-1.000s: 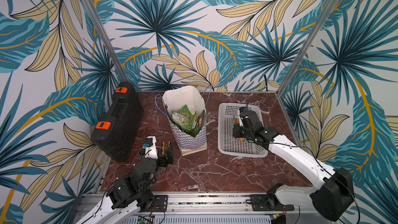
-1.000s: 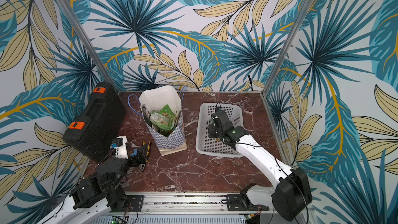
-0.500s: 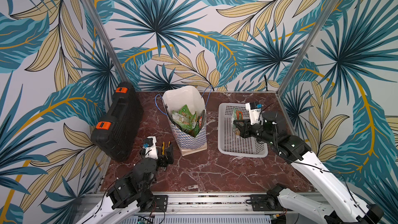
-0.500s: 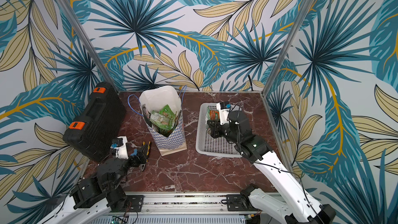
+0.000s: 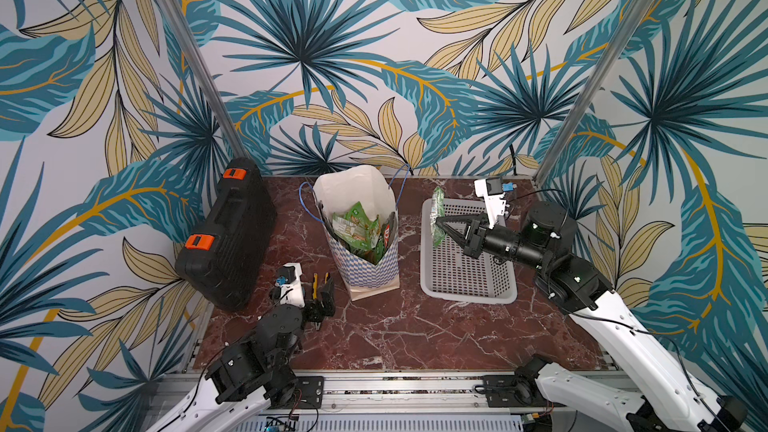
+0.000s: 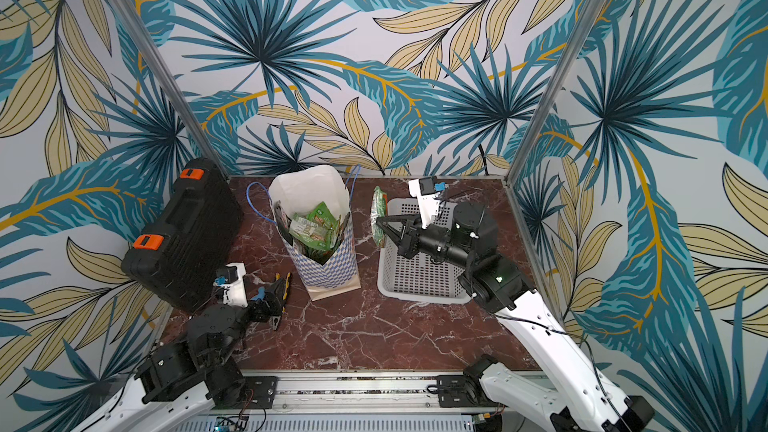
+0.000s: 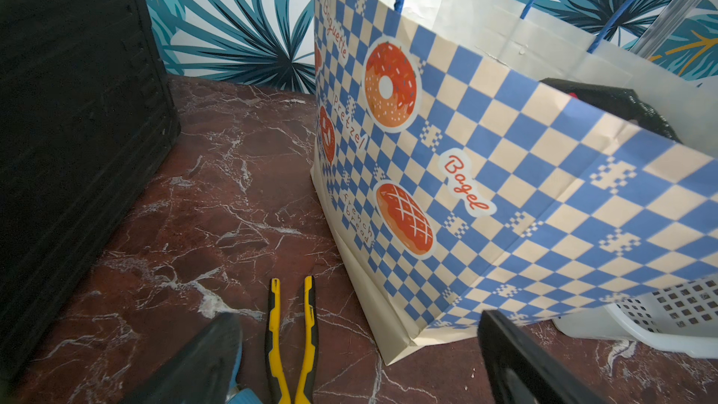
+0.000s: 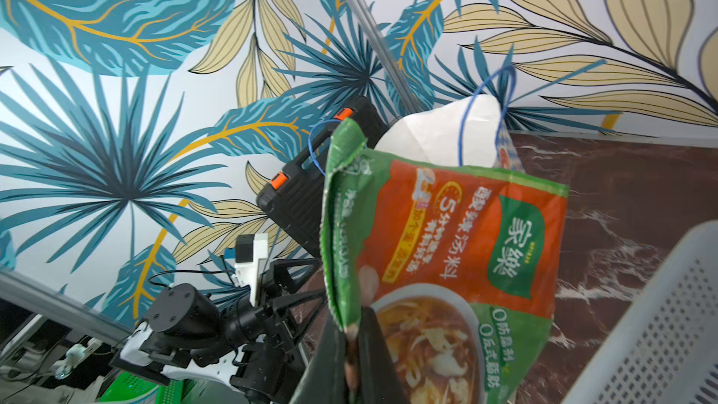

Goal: Place the condiment packets inside the bag
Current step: Place the condiment packet in the paper bag.

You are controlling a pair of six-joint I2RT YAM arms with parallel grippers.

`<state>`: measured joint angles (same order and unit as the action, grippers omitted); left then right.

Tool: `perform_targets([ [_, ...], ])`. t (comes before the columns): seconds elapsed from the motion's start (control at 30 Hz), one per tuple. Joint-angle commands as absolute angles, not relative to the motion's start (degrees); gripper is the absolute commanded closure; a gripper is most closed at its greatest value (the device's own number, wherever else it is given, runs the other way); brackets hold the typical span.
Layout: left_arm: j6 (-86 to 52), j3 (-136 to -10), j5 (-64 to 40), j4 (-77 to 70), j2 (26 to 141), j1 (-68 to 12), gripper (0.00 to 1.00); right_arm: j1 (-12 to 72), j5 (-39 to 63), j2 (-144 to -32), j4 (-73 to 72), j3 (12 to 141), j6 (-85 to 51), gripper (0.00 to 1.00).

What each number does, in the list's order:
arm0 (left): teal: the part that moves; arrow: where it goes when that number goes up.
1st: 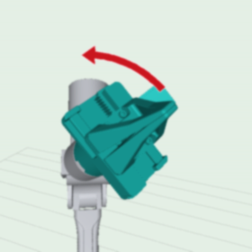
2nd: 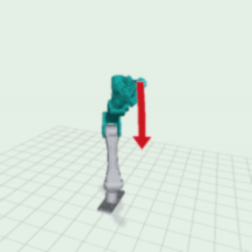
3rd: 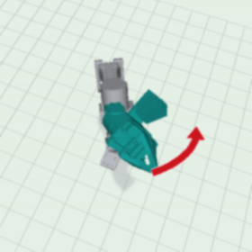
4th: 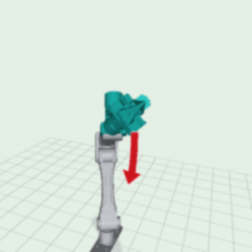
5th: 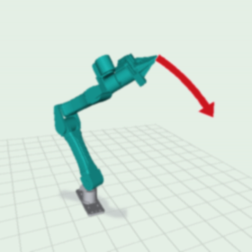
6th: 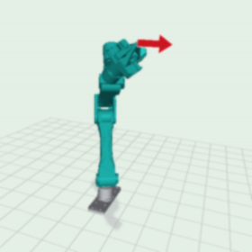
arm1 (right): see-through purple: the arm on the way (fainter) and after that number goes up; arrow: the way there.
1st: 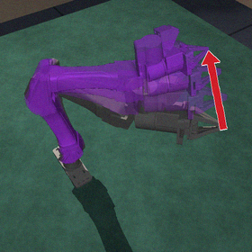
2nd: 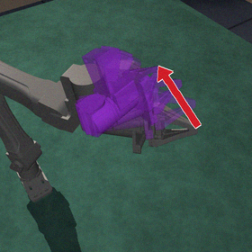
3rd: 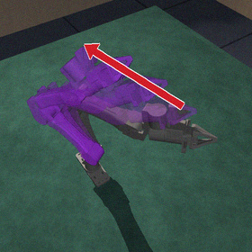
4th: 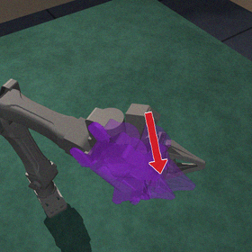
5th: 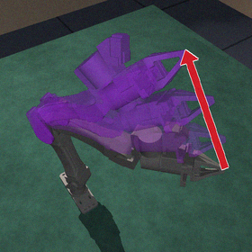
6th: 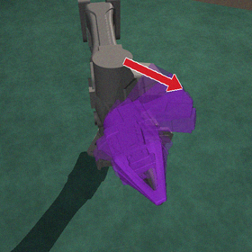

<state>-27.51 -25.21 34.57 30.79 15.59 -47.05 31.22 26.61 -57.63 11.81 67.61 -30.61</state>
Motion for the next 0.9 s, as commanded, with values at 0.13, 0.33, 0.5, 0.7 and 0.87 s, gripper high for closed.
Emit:
perform_targets([
  [0.13,-27.6,-23.8,34.5,30.3,15.3,-47.1,0.0,37.5,29.2,-64.0,7.4,76.0,-32.8,1.0],
  [0.33,-28.3,-24.2,35.3,31.7,15.2,-47.1,0.0,43.8,26.0,-71.3,10.8,83.9,-30.2,1.0],
  [0.5,-28.4,-24.1,35.3,31.8,15.2,-47.1,0.0,47.3,24.7,-76.9,11.3,88.7,-30.2,1.0],
  [0.7,-28.8,-24.1,35.0,32.3,15.1,-47.1,0.0,49.0,24.6,-83.0,8.9,93.3,-32.6,1.0],
  [0.87,-29.0,-24.0,35.1,32.8,15.1,-47.1,0.0,49.8,24.0,-87.9,7.6,96.6,-34.5,1.0],
])
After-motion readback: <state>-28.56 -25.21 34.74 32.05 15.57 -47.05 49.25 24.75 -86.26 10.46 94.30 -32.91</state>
